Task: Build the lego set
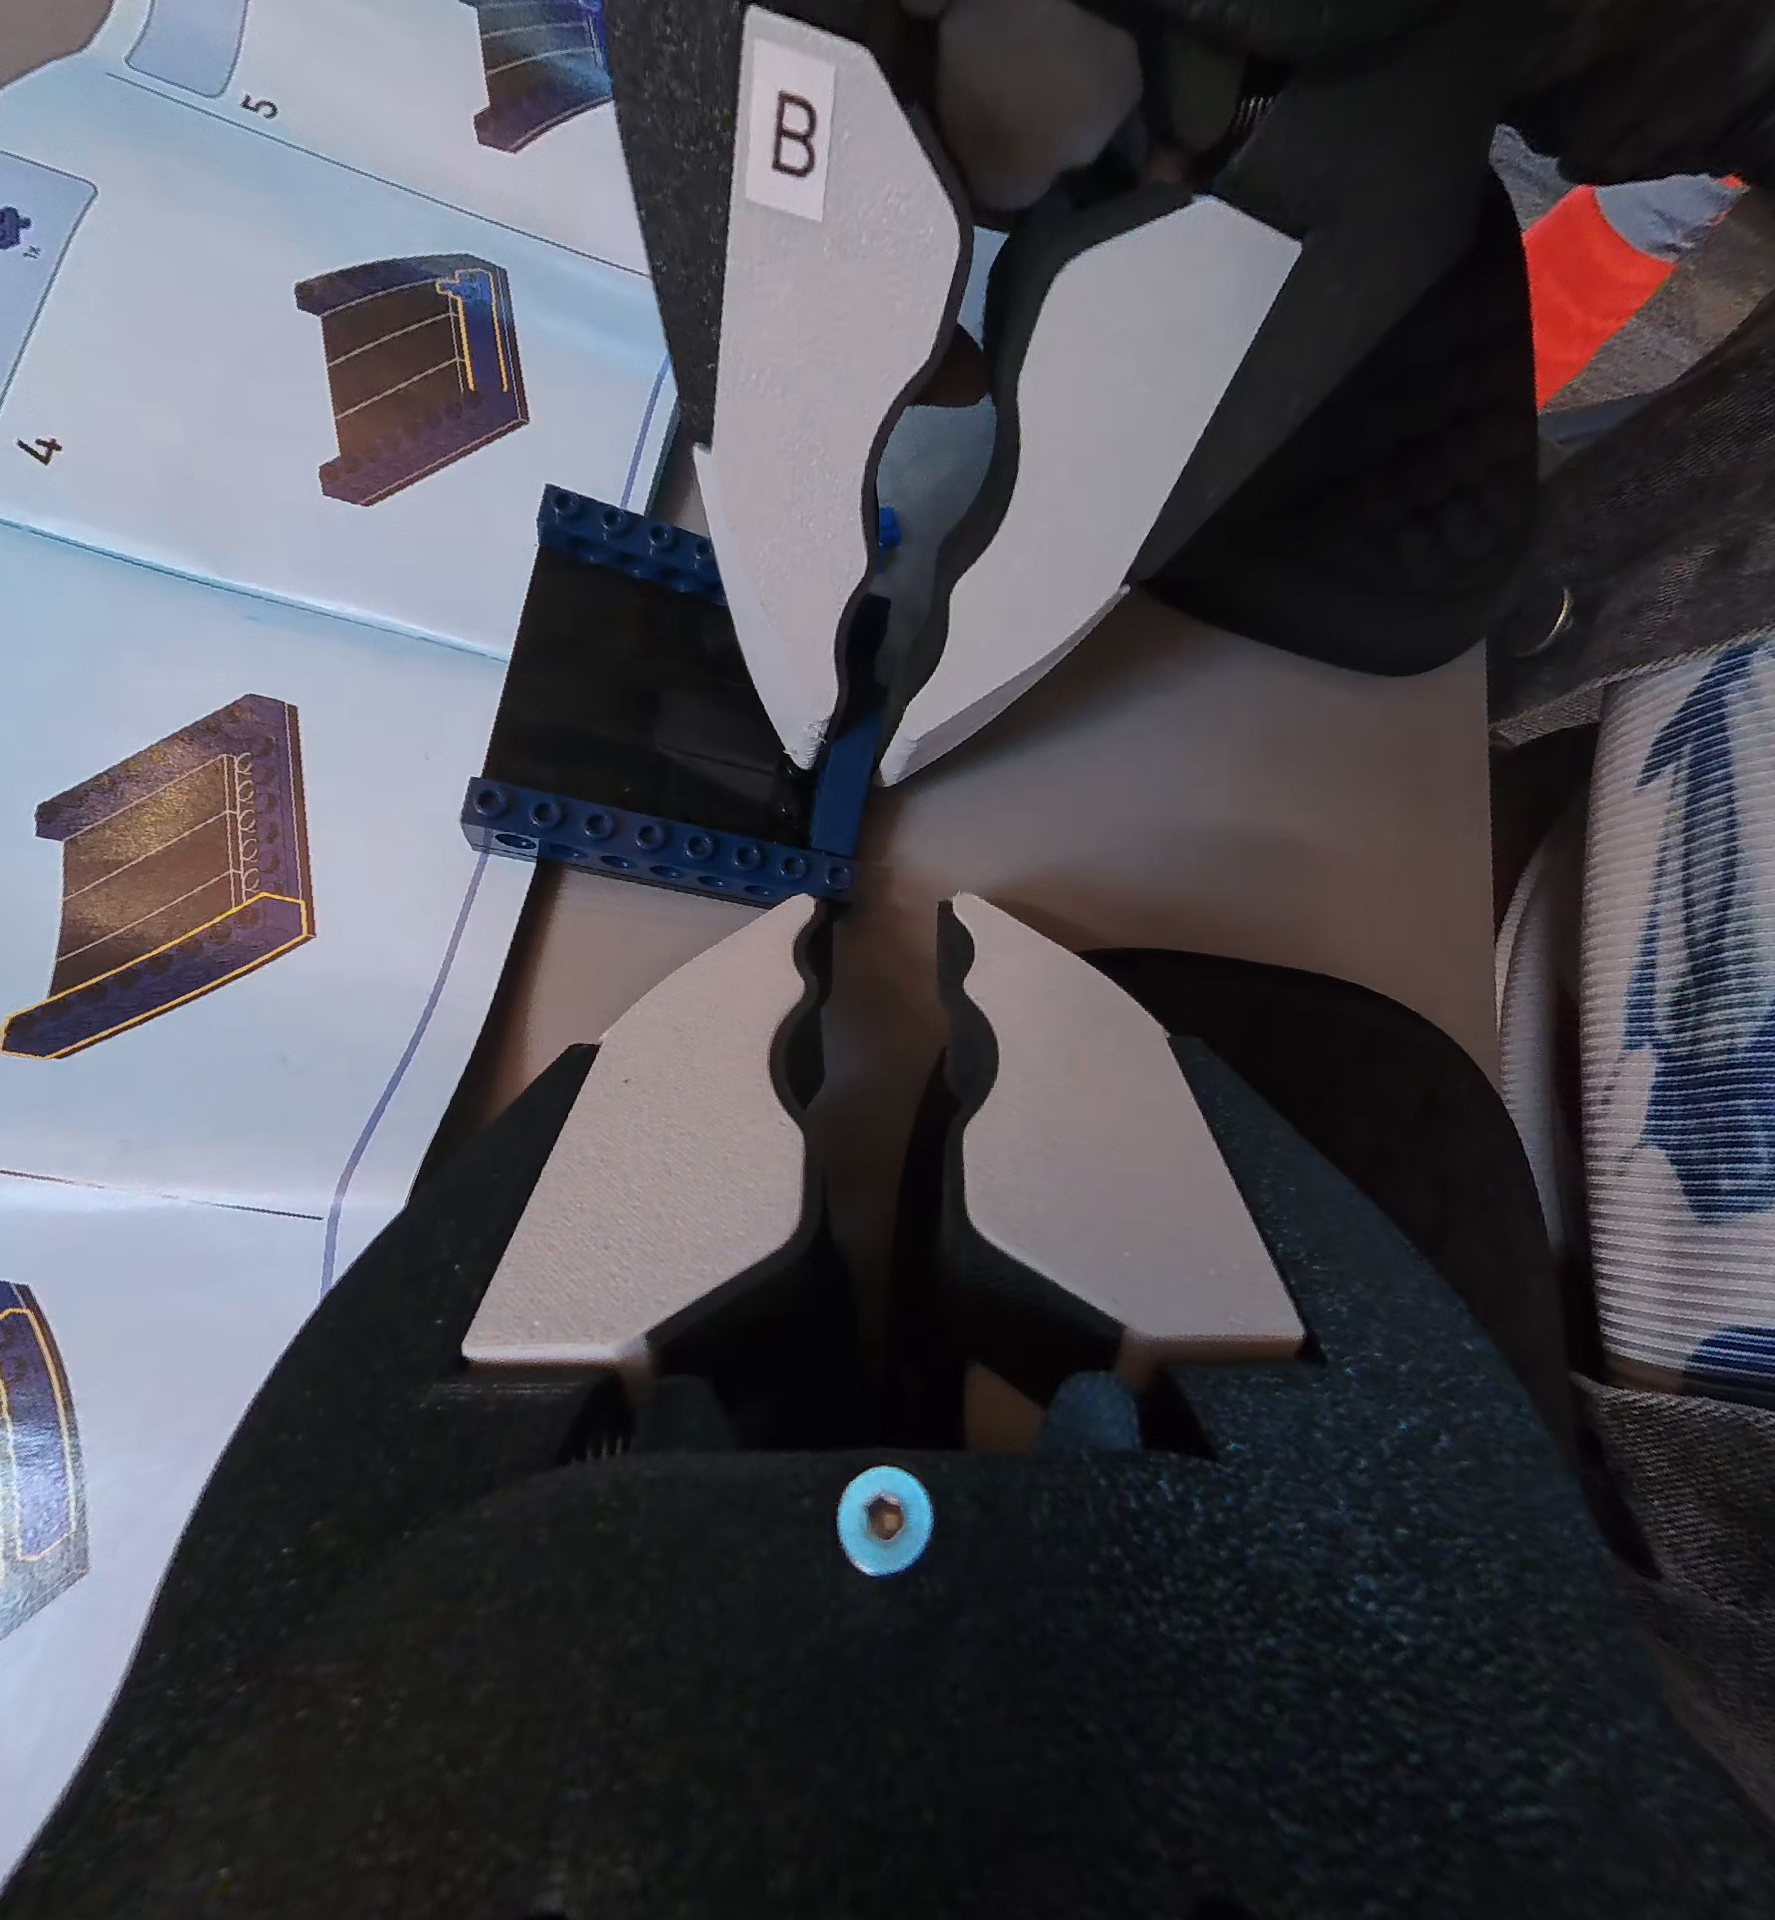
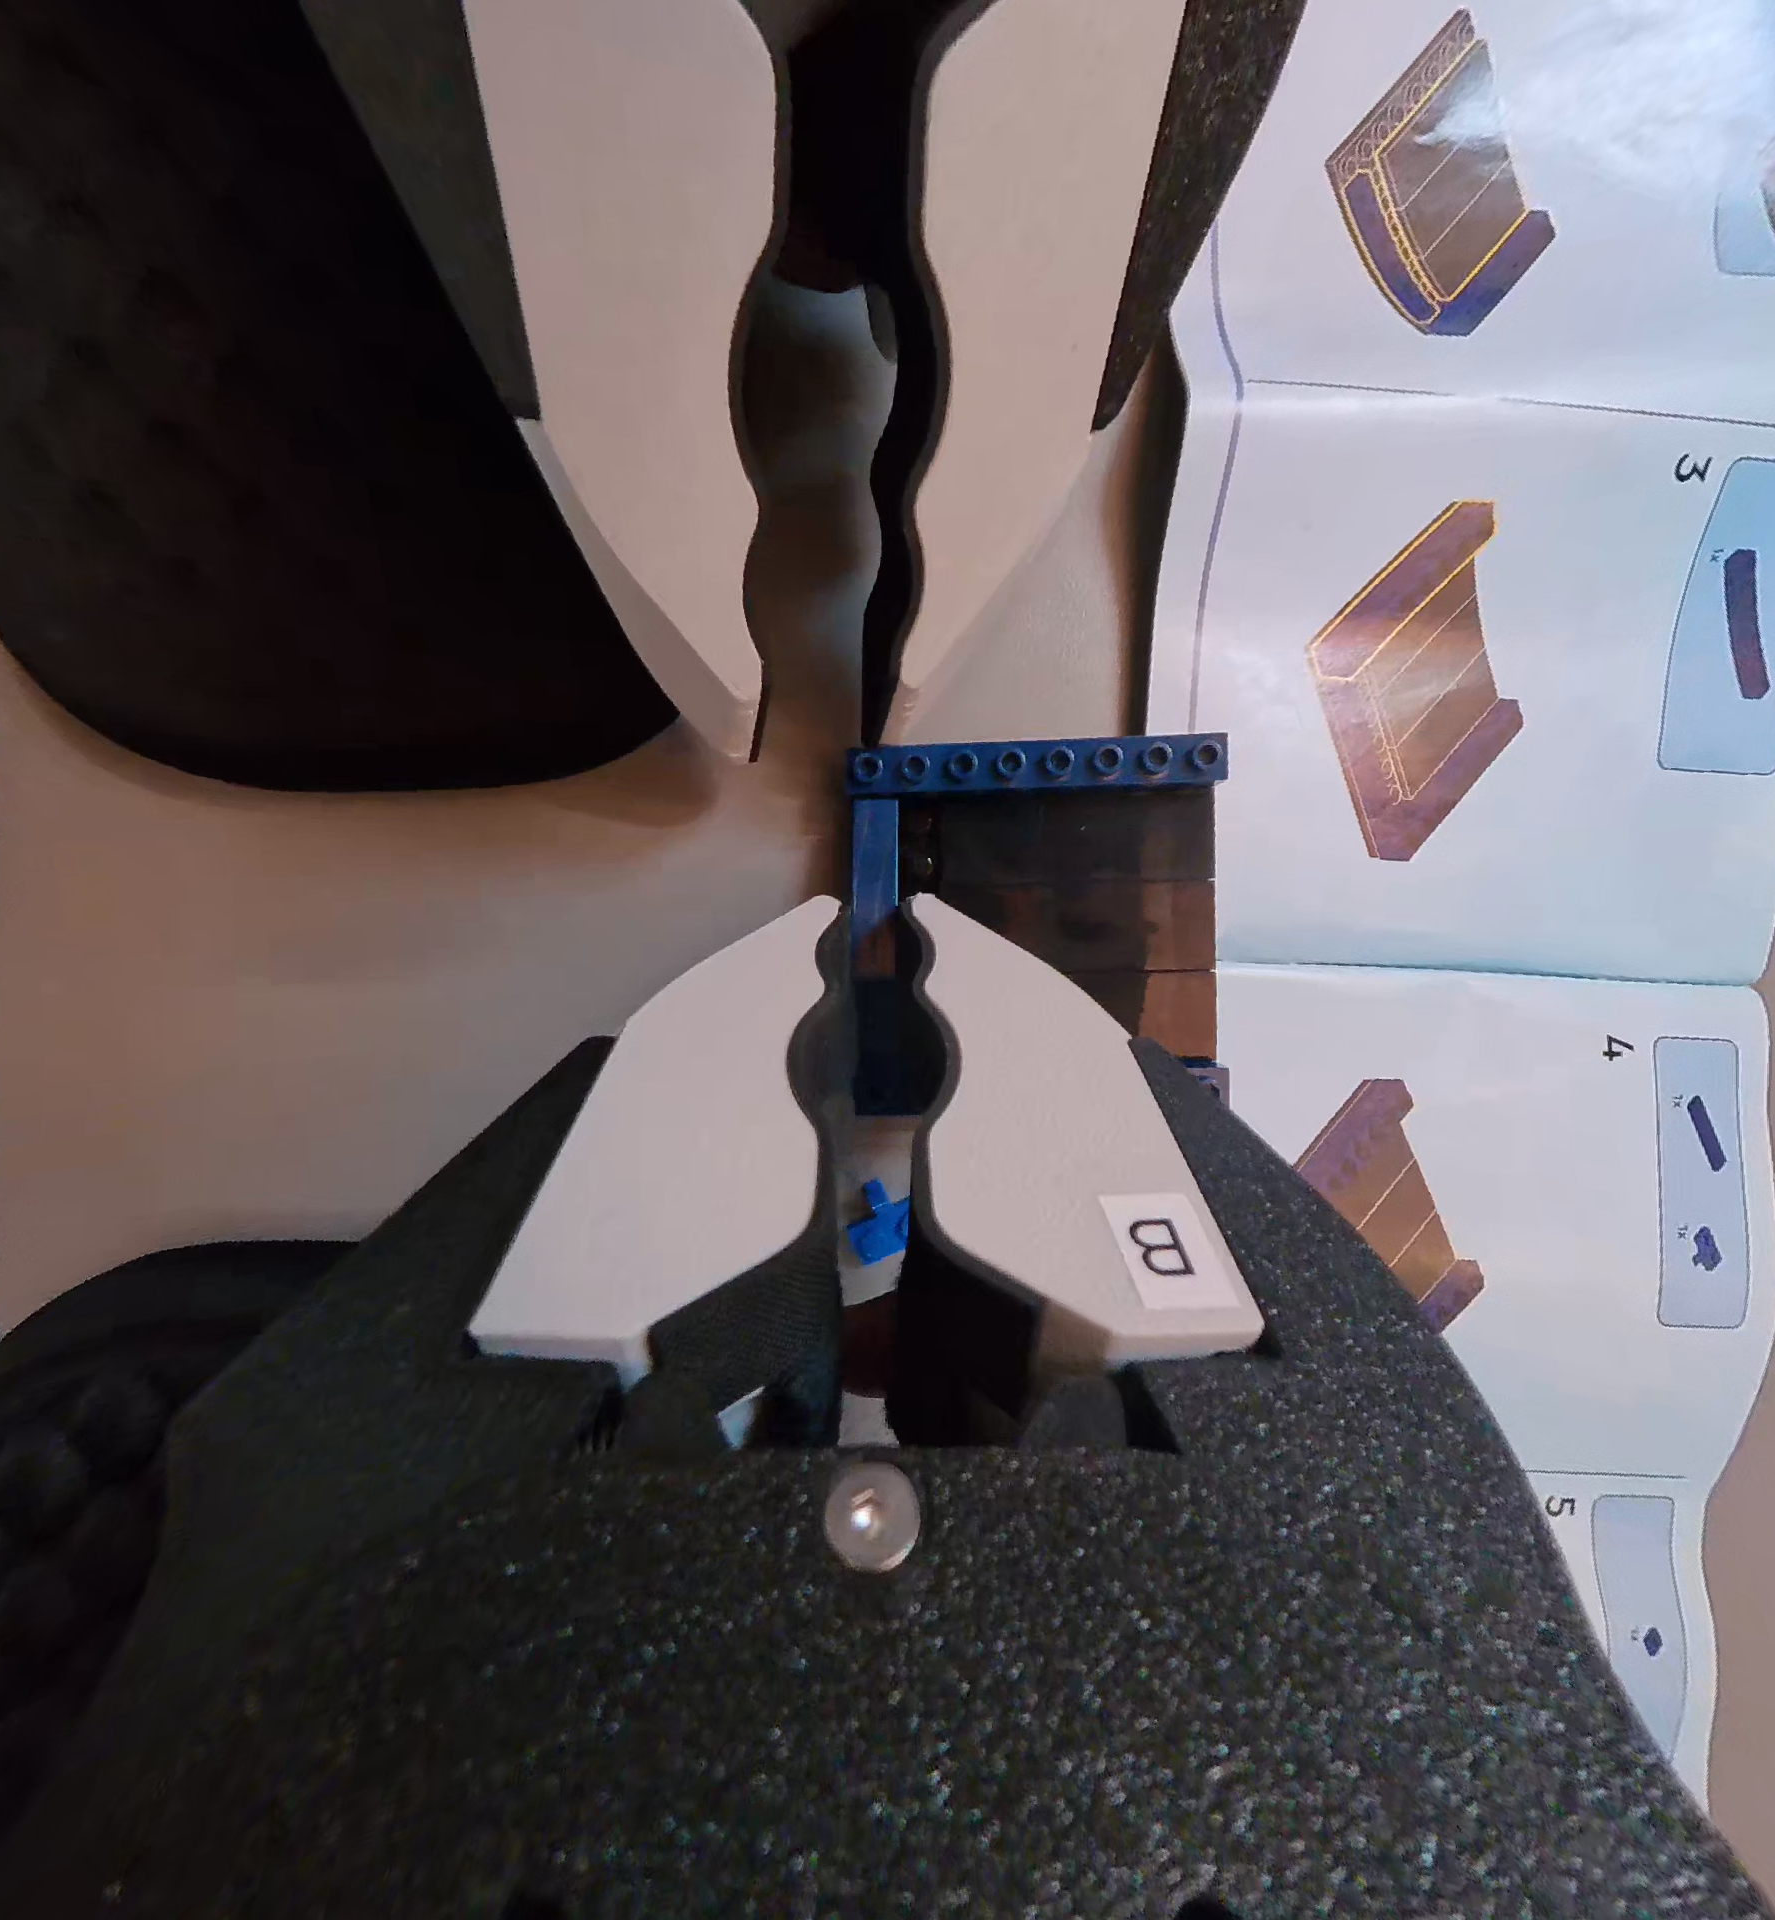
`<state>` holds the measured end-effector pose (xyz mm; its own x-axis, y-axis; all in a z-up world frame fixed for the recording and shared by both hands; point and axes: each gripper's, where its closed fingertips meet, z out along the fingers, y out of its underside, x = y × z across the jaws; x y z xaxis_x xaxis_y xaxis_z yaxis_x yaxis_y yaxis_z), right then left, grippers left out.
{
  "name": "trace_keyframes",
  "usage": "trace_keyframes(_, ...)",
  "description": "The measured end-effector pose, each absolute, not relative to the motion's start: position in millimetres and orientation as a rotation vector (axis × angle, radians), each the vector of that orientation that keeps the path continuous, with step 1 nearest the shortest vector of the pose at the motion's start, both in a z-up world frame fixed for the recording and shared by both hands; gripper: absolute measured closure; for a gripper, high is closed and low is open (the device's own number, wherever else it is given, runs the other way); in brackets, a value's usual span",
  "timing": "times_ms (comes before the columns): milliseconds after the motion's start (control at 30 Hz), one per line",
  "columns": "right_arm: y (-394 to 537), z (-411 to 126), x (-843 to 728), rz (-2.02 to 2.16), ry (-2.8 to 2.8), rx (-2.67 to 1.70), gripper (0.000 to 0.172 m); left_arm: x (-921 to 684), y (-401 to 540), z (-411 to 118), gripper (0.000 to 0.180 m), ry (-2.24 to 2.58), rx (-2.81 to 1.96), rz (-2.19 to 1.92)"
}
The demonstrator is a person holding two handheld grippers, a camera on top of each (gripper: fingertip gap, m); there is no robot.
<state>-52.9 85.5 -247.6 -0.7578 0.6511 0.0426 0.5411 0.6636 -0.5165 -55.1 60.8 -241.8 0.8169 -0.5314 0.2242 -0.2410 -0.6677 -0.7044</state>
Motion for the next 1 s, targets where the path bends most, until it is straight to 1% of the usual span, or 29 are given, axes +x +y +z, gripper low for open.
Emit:
trace_keyframes(600,84.5,-247.2,-52.7,0.661,-2.66,-0.941,0.16,-53.1,60.1,-243.5,0.161,0.579,-2.314,-0.564)
trace_keyframes(1000,86.2,-244.6,-54.4,0.697,-2.62,-0.954,0.159,-52.8,60.0,-244.0,0.161,0.575,-2.318,-0.576)
